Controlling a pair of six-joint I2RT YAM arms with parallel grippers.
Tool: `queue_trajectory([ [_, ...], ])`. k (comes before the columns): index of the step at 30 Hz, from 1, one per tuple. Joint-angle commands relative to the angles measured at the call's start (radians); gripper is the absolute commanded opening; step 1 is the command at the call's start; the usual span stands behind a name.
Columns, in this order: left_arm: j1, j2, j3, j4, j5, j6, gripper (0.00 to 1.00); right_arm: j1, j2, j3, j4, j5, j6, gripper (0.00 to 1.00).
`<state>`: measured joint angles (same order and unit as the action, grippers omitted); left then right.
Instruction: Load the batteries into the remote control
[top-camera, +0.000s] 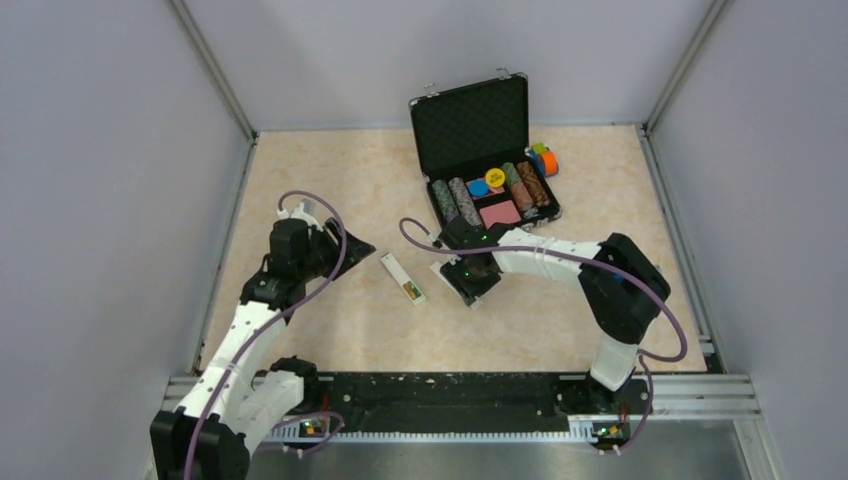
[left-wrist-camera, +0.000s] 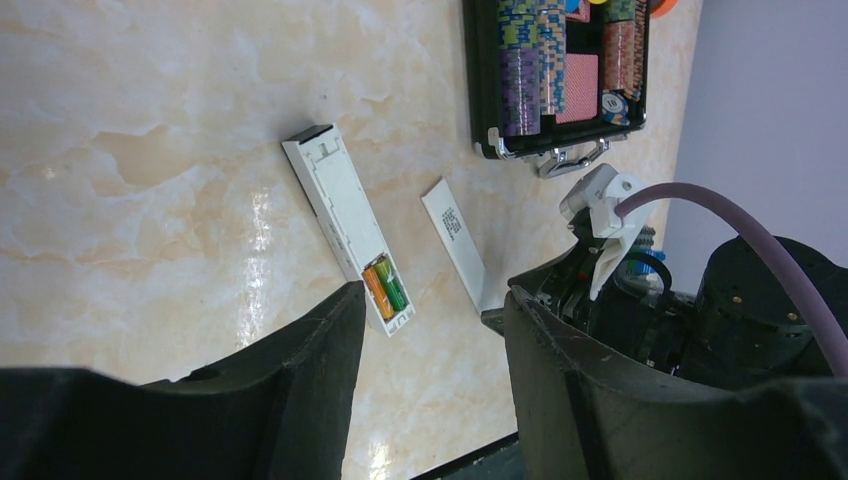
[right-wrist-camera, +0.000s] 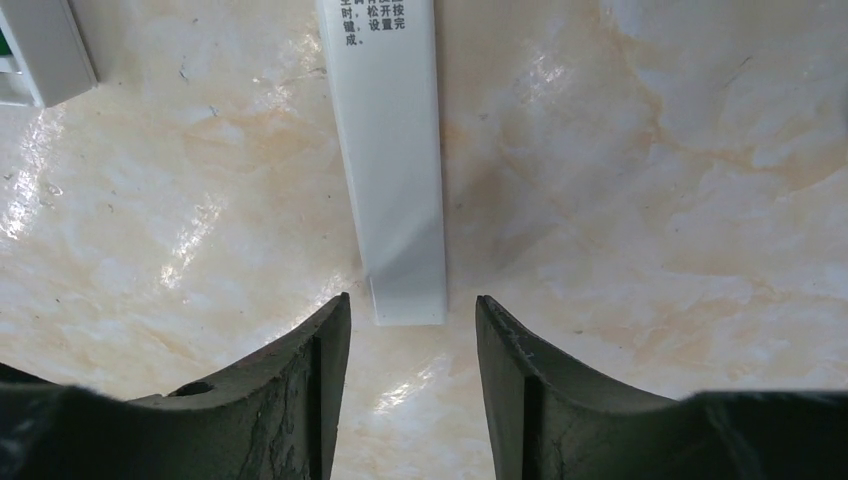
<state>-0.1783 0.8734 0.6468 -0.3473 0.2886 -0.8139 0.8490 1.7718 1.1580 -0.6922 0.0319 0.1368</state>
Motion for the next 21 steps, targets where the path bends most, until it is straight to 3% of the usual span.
queue_trajectory([
  [1, 0.002, -0.004, -0.004, 0.077, 0.023, -0.014, 0.58, 0.016, -0.039, -0.003, 0.029, -0.009, 0.010, 0.49],
  [9, 0.002, 0.003, -0.012, 0.071, -0.002, -0.021, 0.58, 0.080, 0.026, 0.010, -0.010, 0.076, -0.011, 0.47],
  [21, 0.002, 0.000, 0.006, 0.055, -0.065, 0.011, 0.58, 0.082, 0.041, 0.005, -0.013, 0.145, -0.005, 0.47],
])
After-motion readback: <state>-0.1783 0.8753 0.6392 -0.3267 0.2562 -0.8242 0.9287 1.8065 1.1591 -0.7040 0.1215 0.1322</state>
